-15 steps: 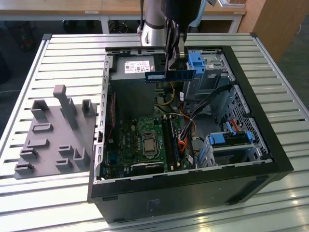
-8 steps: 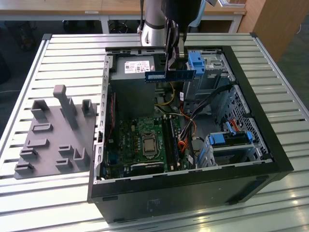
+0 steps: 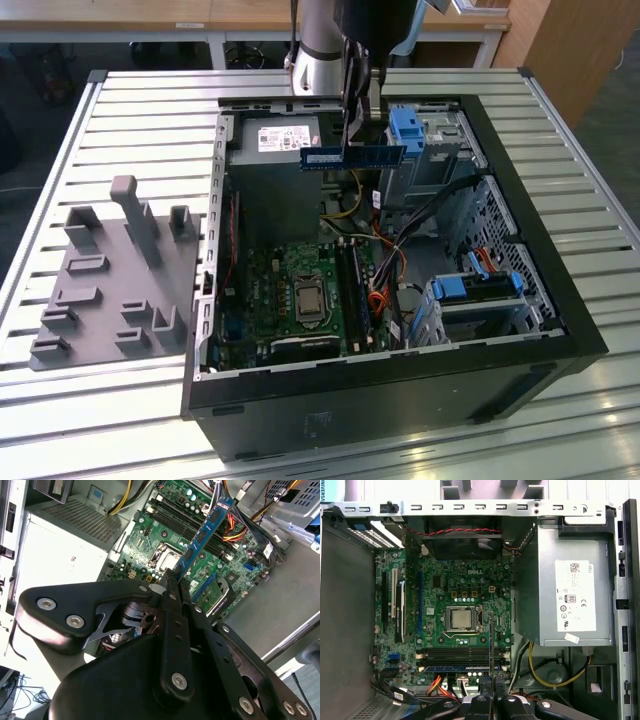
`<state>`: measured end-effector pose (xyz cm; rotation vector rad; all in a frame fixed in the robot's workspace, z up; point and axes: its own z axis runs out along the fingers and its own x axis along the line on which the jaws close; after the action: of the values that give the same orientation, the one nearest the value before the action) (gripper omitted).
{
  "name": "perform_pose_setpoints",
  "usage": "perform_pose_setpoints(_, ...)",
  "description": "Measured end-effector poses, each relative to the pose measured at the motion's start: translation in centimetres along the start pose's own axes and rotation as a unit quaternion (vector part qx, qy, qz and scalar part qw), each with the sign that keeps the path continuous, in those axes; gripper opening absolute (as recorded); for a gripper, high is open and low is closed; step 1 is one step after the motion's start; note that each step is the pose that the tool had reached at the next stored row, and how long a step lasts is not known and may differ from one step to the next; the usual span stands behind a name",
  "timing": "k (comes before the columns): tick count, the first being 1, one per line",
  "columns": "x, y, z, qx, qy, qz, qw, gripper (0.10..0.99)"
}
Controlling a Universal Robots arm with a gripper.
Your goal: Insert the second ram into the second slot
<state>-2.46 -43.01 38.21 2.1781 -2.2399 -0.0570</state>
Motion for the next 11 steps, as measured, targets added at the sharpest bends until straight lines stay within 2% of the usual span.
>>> perform_pose_setpoints(11,0.00,0.00,0.00,0.0001,-0.0004,0.010,0.9999,0.137)
